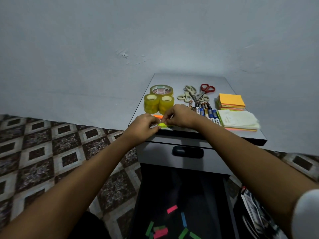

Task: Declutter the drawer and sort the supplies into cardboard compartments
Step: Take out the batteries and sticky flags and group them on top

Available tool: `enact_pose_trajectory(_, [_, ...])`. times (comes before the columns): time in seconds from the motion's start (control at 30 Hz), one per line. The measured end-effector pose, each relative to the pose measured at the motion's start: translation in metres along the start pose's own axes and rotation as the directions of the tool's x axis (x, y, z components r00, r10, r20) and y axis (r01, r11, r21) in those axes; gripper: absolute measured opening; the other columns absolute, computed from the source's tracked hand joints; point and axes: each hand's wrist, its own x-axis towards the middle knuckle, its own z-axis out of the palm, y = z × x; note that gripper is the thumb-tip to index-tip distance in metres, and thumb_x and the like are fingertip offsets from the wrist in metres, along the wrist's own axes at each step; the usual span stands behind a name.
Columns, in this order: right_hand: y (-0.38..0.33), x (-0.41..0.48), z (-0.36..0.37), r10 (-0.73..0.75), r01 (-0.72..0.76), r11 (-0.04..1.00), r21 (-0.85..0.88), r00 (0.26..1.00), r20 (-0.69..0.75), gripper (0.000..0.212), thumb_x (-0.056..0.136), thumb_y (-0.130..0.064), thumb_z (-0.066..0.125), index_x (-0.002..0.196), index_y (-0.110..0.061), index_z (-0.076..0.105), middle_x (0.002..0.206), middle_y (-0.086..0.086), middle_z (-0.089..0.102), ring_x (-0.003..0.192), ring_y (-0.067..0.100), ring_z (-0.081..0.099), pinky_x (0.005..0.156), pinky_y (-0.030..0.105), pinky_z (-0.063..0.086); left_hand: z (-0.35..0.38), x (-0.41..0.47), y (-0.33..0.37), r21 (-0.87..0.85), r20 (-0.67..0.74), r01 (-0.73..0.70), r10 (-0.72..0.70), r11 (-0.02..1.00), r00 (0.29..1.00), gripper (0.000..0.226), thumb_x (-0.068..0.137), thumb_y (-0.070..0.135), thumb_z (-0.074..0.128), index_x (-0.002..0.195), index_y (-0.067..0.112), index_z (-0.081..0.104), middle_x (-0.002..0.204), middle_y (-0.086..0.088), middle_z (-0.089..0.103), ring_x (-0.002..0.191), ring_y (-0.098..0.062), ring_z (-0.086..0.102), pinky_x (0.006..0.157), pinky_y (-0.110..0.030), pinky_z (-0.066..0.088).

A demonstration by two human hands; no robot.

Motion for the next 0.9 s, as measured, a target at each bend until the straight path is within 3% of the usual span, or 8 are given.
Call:
enact_pose_trajectory(0.13, [0.003,-0.004,-0.002,-0.008,-0.003,0.992,-0.128,0.996,-0.087,0.017,0.089,-0.019,0.058,0.098,-0.019,0.072,0.101,0.002,0.069,0.088,0.013,0.056,0.081,0.032,0.049,-0.001,0.0,0.0,-0.023,-0.018,0.014,-0.015,1.0,1.0,0.03,0.087,0.023,0.064,0.113,0.009,0.063,0.102,-0.005,0.06,0.089,-0.012,0.052,0.077,-0.023,0.043])
enact_pose_trajectory(0.23, [0.003,-0.01,-0.005,0.026,-0.051,0.962,-0.268,0.995,-0.095,0.017,0.09,-0.031,0.055,0.1,-0.027,0.069,0.105,0.001,0.067,0.099,0.02,0.058,0.089,0.044,0.046,-0.003,-0.002,0.0,-0.062,-0.019,0.037,-0.038,0.997,0.999,0.028,0.086,0.022,0.065,0.112,0.011,0.062,0.097,-0.002,0.06,0.088,-0.013,0.054,0.077,-0.024,0.045])
enact_pose_trajectory(0.33, [0.002,-0.015,-0.003,0.047,-0.057,0.932,-0.357,0.998,-0.038,0.022,0.09,-0.04,0.055,0.105,-0.027,0.065,0.109,0.0,0.065,0.105,0.021,0.056,0.095,0.045,0.04,-0.002,-0.004,0.002,-0.086,-0.005,0.039,-0.04,0.996,0.999,0.024,0.086,0.019,0.065,0.109,0.011,0.063,0.093,-0.002,0.061,0.087,-0.015,0.056,0.077,-0.026,0.046])
enact_pose_trajectory(0.57, [0.0,-0.018,0.007,0.052,-0.075,0.953,-0.295,0.995,-0.085,0.021,0.088,-0.029,0.06,0.108,-0.023,0.063,0.112,0.002,0.064,0.11,0.023,0.054,0.097,0.044,0.035,0.003,-0.003,0.004,-0.069,-0.026,0.039,-0.041,0.997,0.999,0.013,0.087,0.013,0.063,0.099,0.009,0.066,0.094,-0.006,0.064,0.084,-0.015,0.056,0.071,-0.021,0.04])
enact_pose_trajectory(0.9, [-0.002,-0.015,0.022,0.024,-0.076,0.961,-0.267,0.981,-0.192,0.022,0.091,-0.024,0.052,0.11,-0.02,0.063,0.108,0.005,0.065,0.106,0.026,0.055,0.091,0.039,0.037,-0.007,0.004,-0.005,-0.013,-0.028,0.039,-0.04,0.999,0.999,0.017,0.089,0.016,0.06,0.102,0.009,0.068,0.096,-0.006,0.066,0.083,-0.014,0.056,0.072,-0.022,0.039])
